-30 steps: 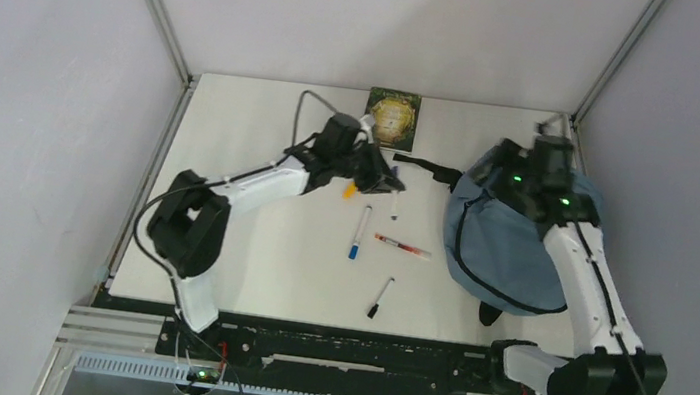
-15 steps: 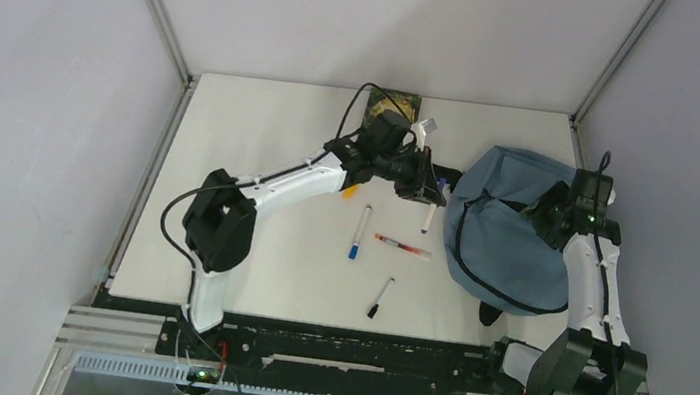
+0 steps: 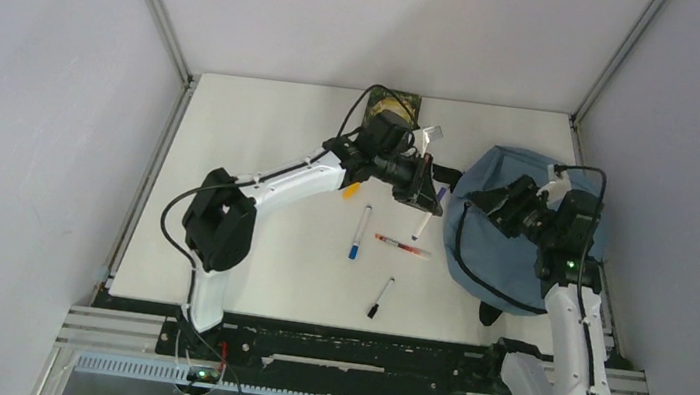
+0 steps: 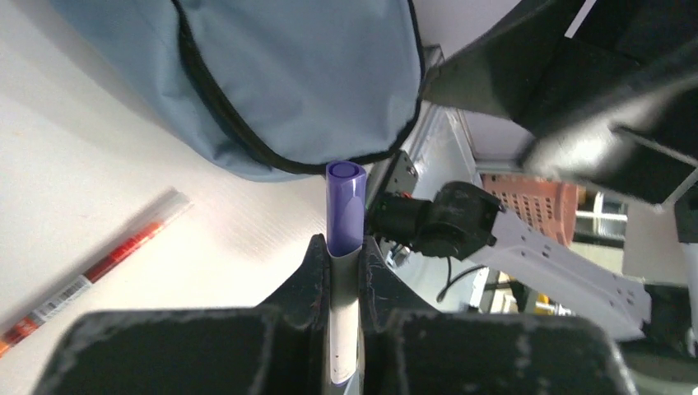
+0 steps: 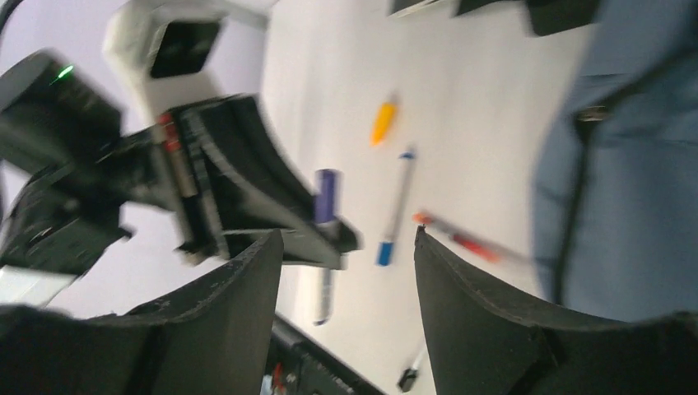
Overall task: Pack the student bag
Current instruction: Pick up the stationery from the center of the board.
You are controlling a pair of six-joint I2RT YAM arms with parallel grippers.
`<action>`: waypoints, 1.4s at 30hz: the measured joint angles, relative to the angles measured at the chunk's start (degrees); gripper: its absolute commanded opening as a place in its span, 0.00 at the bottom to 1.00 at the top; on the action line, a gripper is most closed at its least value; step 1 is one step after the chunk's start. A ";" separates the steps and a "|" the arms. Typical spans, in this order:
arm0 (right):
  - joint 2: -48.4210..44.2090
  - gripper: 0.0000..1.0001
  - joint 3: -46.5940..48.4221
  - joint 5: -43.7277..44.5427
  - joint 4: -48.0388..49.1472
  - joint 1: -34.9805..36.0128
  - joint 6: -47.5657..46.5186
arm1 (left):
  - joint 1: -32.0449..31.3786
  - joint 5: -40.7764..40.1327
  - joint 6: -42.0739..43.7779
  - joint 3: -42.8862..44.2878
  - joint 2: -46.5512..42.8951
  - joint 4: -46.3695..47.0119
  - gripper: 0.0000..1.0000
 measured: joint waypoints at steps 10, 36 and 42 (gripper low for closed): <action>2.75 0.57 -0.07 4.22 6.84 15.37 8.48 | 0.00 6.69 2.47 0.00 0.98 0.00 0.00; 9.49 0.00 0.00 12.59 9.55 19.52 13.03 | 0.17 8.09 3.67 0.00 0.96 -0.09 0.10; 8.33 0.00 0.17 13.75 6.10 18.53 12.33 | 0.07 7.21 5.99 0.00 0.96 -0.83 0.97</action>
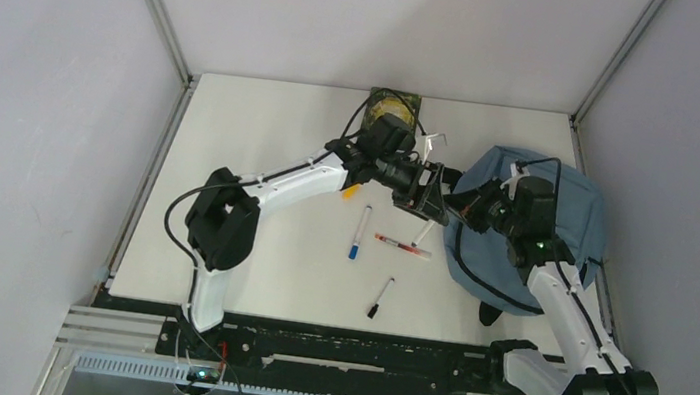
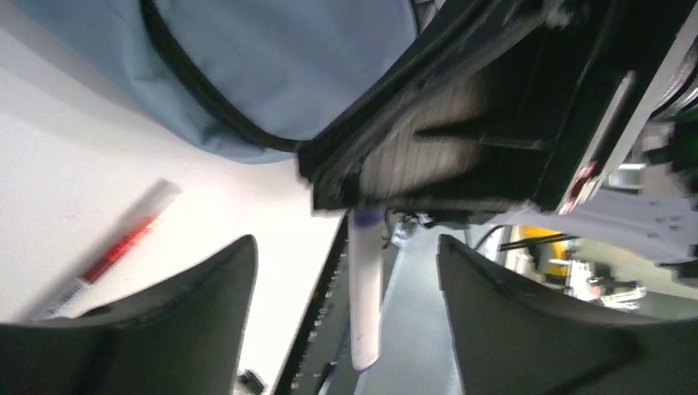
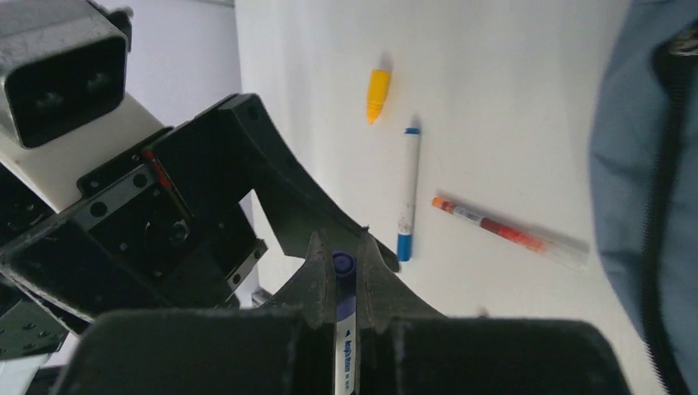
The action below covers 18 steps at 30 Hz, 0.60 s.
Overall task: Pack the student bag
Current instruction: Pick up the stationery from the center of the board, then place the stationery in the student bag.
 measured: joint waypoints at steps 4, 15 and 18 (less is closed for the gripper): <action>-1.44 0.00 0.00 1.92 -4.02 -4.61 -0.13 | 0.00 -3.23 1.62 0.00 -0.07 -2.51 1.00; -11.72 0.00 0.00 24.41 -17.94 -24.85 7.82 | 0.39 -11.04 6.08 -0.81 -6.95 -9.22 1.00; -13.64 0.00 0.00 34.58 -17.75 -24.83 10.56 | 0.46 -12.39 6.58 -1.99 -9.90 -9.51 1.00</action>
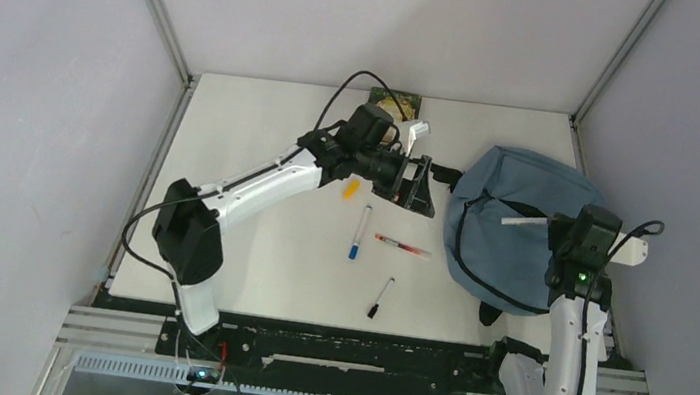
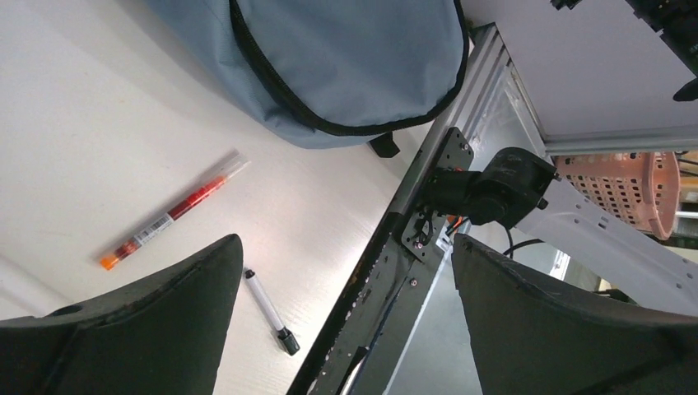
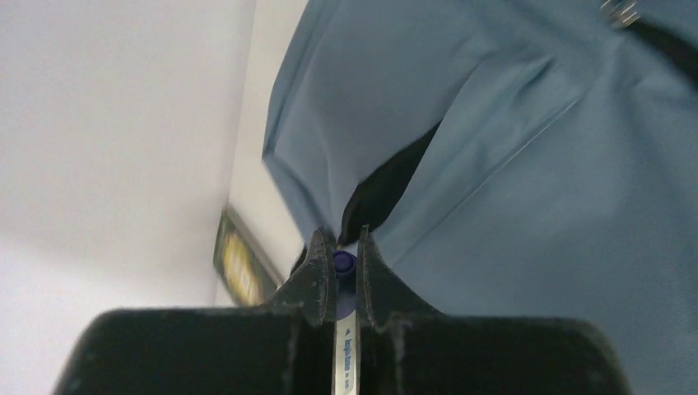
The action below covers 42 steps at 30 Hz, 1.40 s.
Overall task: Pack the student bag
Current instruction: Place the stationery in the student bag.
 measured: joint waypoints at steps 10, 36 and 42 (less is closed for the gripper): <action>8.72 0.00 0.00 22.32 1.42 0.42 11.21 | 0.07 -3.17 0.61 -4.26 -1.81 -0.55 1.00; 29.64 0.00 9.44 40.30 -11.26 14.03 36.98 | 0.50 -4.04 2.64 -11.21 -6.38 -1.60 1.00; 31.28 0.59 9.44 36.63 -9.94 14.08 35.95 | 0.68 -4.24 2.73 -11.65 -7.21 -1.38 1.00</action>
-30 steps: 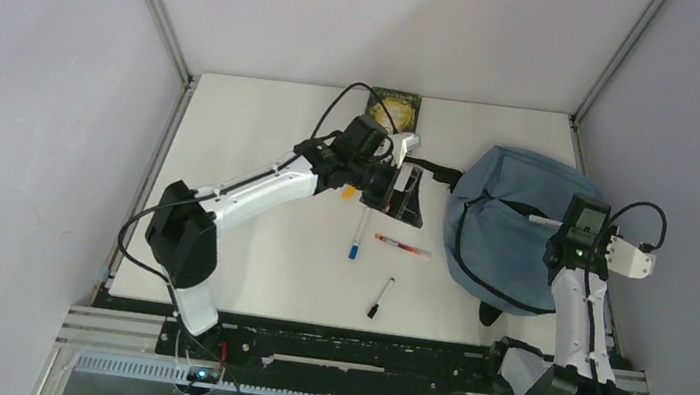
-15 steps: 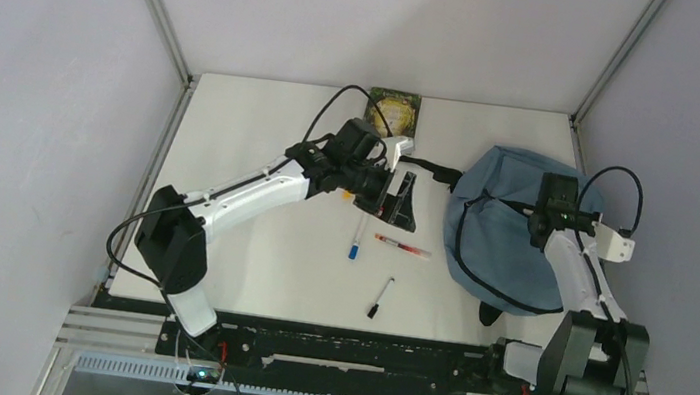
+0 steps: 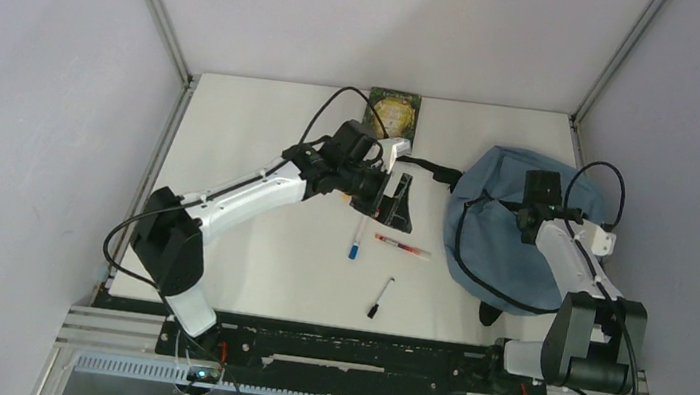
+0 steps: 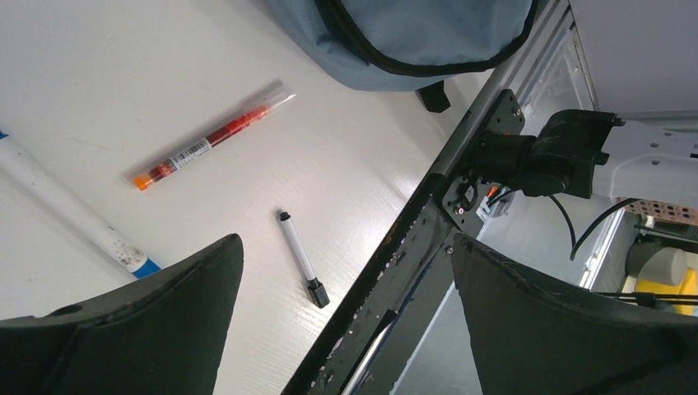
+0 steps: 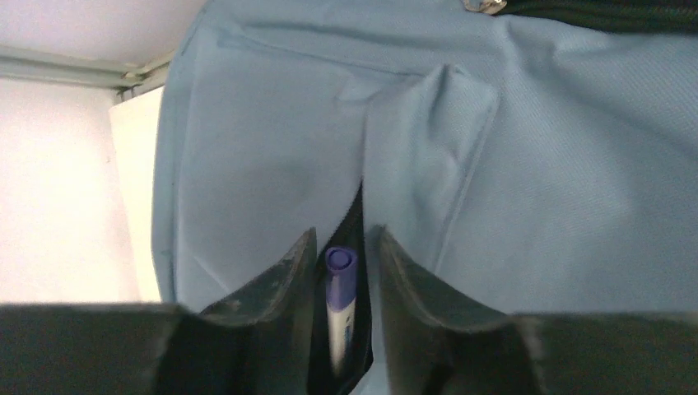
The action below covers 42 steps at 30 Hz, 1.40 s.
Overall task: Pack the student bag
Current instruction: Place the stationery in the student bag, then pick up the stationery from the center of the board.
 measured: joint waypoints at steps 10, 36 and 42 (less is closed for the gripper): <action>-8.50 0.85 0.00 -14.53 11.26 -7.69 -23.93 | 0.04 -0.50 0.33 -0.02 -0.76 0.33 1.00; -17.09 0.78 2.36 -59.80 13.97 19.74 -78.27 | 15.32 -13.20 -4.55 -13.97 -13.94 -0.70 1.00; -8.09 0.76 2.89 -52.59 6.10 32.98 -70.03 | 21.18 -17.59 -8.39 -18.73 -19.21 -0.74 1.00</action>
